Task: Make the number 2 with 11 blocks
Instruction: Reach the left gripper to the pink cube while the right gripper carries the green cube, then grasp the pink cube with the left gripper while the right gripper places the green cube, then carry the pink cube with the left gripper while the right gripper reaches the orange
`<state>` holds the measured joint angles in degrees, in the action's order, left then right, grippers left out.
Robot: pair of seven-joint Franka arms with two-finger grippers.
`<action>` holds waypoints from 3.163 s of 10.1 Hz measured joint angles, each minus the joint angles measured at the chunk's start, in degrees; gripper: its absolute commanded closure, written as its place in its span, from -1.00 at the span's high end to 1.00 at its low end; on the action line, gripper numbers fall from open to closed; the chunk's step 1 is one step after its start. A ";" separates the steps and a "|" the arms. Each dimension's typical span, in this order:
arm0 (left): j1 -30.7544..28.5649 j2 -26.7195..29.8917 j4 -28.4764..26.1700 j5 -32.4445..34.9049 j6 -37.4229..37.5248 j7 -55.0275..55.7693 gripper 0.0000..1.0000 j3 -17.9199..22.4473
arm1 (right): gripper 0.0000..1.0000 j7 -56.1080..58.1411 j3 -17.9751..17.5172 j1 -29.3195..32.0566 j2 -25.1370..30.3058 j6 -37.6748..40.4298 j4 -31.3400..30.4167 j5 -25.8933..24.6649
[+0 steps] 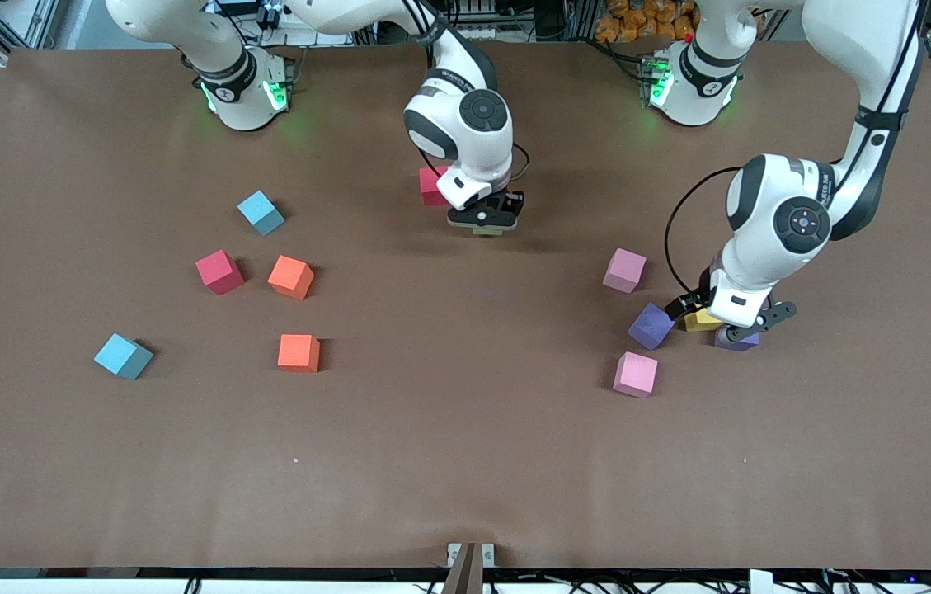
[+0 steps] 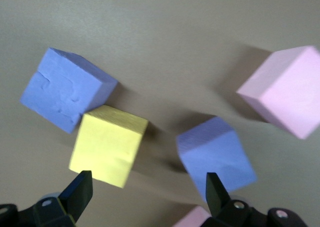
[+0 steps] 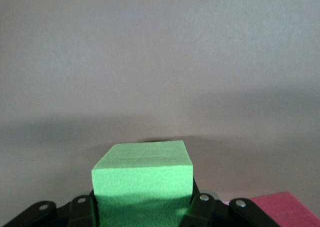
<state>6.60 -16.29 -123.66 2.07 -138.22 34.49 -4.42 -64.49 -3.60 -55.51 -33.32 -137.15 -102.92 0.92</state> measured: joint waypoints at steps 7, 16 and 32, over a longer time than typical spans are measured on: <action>12.36 -0.72 -0.73 0.02 0.13 -6.64 1.00 0.05 | -0.17 -0.51 0.00 -1.11 -1.39 -2.50 -1.19 0.00; 12.96 -0.24 -2.72 0.03 0.13 -31.69 1.00 -2.07 | 1.00 -2.21 0.00 -1.76 -2.44 -3.82 -1.26 -0.05; 19.38 -2.22 -0.95 -0.17 0.01 -10.26 -0.29 -2.43 | 1.00 16.83 1.68 25.10 8.23 6.99 0.94 -0.14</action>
<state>25.98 -18.51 -124.61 1.91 -138.21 24.23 -6.85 -47.66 -1.92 -30.41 -25.09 -130.16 -101.98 0.78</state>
